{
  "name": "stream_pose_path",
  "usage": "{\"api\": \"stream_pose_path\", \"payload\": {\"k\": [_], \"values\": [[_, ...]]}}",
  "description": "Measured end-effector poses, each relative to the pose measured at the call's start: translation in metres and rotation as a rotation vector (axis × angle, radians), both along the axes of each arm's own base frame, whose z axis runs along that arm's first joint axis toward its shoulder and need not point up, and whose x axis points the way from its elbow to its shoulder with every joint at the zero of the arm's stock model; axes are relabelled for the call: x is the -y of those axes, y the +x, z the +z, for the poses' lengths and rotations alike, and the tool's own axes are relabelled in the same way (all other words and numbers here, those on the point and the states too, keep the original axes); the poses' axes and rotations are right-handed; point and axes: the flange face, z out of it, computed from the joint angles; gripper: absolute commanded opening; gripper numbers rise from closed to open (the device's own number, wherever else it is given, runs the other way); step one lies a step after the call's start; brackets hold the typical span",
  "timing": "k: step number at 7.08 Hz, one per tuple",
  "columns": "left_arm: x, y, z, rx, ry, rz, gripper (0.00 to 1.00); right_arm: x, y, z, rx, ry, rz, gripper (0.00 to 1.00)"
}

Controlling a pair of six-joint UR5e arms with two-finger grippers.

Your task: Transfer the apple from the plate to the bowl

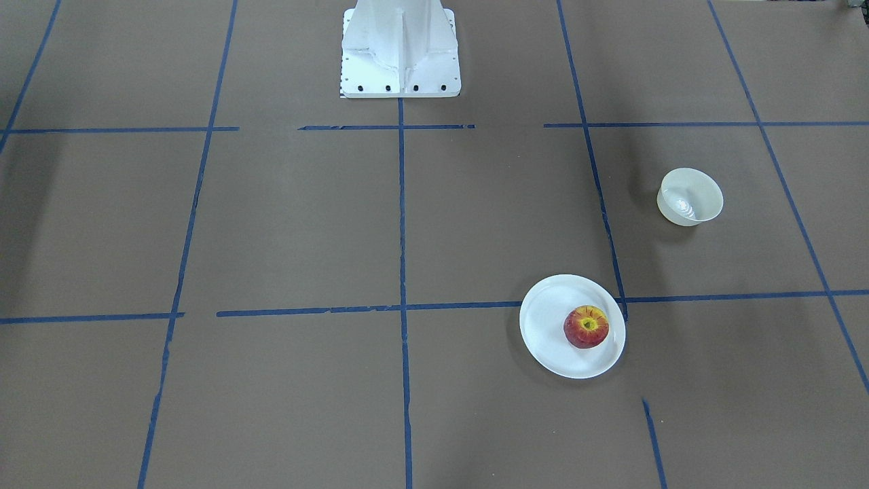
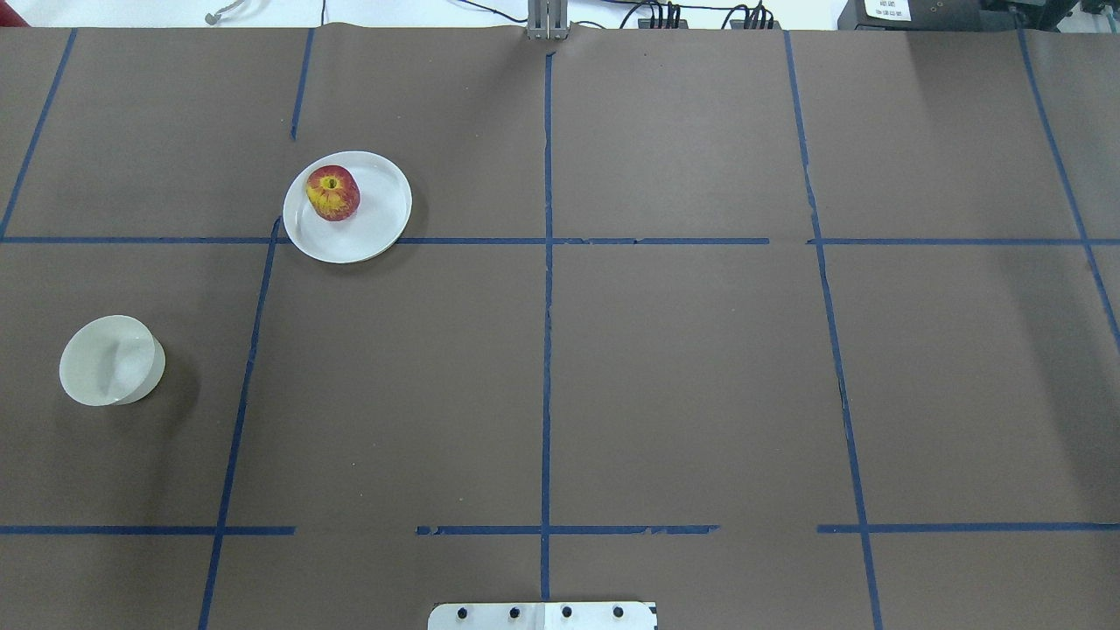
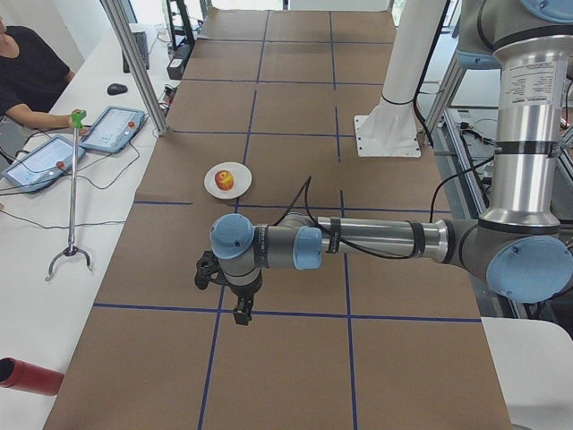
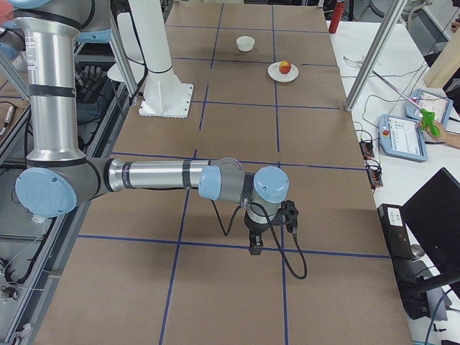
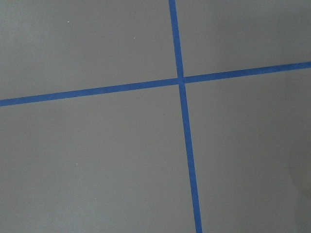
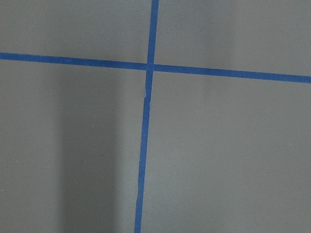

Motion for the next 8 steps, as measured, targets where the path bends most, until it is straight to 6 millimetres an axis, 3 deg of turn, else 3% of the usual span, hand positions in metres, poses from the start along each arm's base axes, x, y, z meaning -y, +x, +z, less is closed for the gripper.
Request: {"api": "stream_pose_path", "payload": {"k": [2,3,5,6,8], "values": [[0.005,0.000,-0.010,0.001,0.022,0.000,1.00,0.000,0.000,0.000,0.000,0.000,0.000,1.00],[0.010,-0.001,-0.026,0.003,0.053,-0.003,1.00,0.000,0.000,0.000,0.000,0.000,0.000,1.00],[0.019,0.006,-0.083,0.000,0.133,-0.034,1.00,0.000,0.000,0.000,0.000,0.000,0.000,1.00],[0.025,0.029,-0.112,-0.018,0.173,-0.053,1.00,0.000,0.000,0.000,0.000,0.001,0.000,1.00],[0.036,0.104,-0.159,-0.087,0.205,-0.077,1.00,0.000,0.000,0.000,0.000,0.000,0.000,1.00]]}}
